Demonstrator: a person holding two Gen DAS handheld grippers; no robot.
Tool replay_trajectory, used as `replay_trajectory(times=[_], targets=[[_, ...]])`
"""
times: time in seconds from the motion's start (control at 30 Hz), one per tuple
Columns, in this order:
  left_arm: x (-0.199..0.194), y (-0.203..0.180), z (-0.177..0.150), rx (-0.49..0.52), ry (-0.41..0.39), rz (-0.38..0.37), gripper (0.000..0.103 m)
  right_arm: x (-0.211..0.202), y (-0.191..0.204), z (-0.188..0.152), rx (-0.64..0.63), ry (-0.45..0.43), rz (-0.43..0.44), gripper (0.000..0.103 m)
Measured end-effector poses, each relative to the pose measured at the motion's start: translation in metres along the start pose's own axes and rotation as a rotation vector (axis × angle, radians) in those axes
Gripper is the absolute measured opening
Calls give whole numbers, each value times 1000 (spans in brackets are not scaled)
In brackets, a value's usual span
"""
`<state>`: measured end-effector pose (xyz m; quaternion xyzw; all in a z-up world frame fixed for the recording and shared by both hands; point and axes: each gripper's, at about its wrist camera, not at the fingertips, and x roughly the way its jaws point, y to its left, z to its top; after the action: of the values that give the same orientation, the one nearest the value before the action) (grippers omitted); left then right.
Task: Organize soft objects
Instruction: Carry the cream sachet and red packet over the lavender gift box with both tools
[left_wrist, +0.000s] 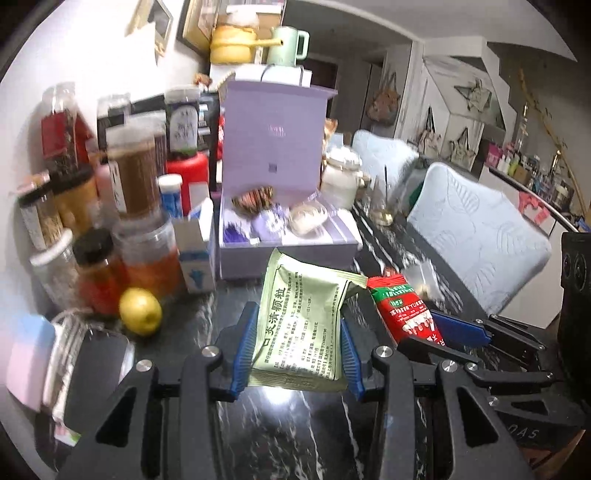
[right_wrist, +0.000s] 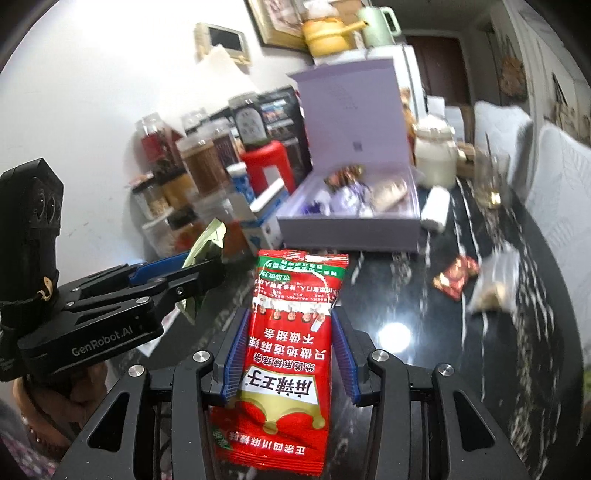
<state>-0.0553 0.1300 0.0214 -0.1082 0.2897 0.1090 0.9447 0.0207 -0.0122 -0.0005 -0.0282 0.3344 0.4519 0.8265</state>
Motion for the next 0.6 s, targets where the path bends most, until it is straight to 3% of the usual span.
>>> replay_trajectory(times=[0.3, 0.6], targets=[[-8, 7, 44, 14, -115, -19, 41, -8, 8, 49, -84, -106, -1, 43], [13, 18, 96, 37, -196, -20, 41, 4, 1, 105, -140, -179, -13, 43]])
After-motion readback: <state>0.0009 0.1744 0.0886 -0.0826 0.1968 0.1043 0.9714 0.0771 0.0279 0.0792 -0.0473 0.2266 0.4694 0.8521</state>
